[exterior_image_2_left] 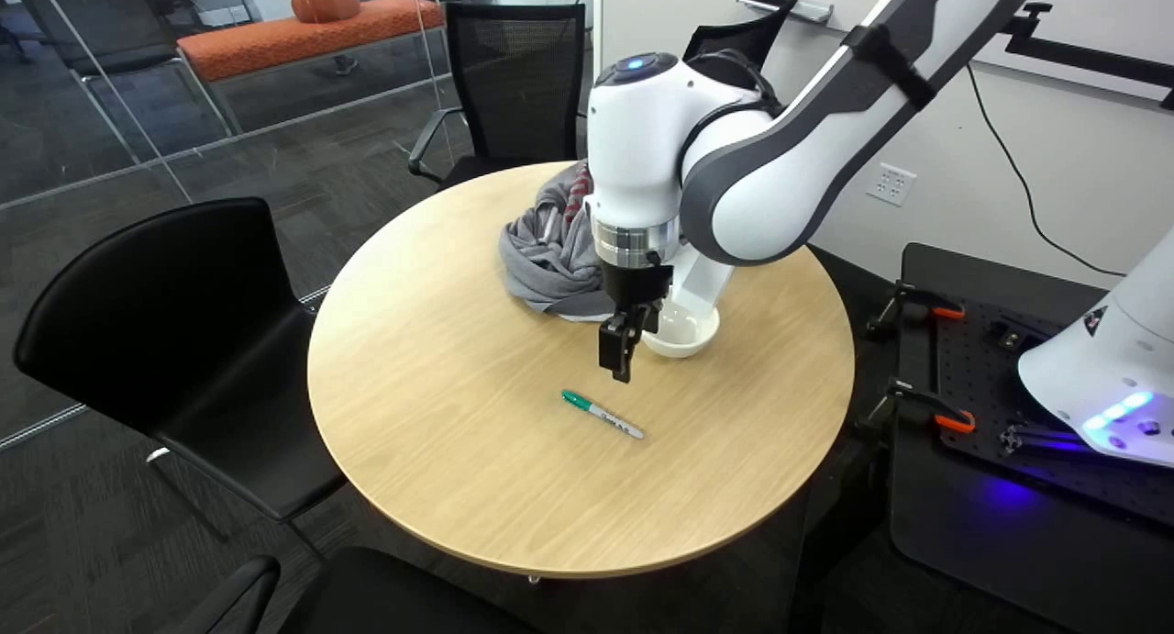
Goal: Put the marker in the white bowl
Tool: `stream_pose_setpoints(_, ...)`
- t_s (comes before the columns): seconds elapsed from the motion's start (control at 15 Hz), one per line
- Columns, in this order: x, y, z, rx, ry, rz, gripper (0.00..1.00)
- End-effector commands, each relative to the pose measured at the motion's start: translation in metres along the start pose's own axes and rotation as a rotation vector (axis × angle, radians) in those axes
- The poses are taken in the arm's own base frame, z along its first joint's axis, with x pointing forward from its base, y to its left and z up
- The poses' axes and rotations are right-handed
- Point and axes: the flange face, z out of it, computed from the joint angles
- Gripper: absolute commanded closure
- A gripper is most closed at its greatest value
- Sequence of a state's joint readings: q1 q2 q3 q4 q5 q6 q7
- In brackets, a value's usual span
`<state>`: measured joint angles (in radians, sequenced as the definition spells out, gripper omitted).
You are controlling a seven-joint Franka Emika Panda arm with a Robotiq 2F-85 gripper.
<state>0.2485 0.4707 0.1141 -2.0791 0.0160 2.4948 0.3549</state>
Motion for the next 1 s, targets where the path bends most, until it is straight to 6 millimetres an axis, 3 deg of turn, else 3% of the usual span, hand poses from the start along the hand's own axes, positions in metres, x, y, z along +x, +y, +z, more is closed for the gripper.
stream_pose_setpoints(0.0, 0.013, -0.007, 0.018, 0.017, -0.035, 0.02, 0.0)
stream_pose_setpoints(0.33, 0.009, -0.009, 0.029, 0.036, -0.046, 0.018, 0.0)
stream_pose_setpoints(0.93, 0.014, -0.013, 0.032, 0.045, -0.038, 0.023, 0.0)
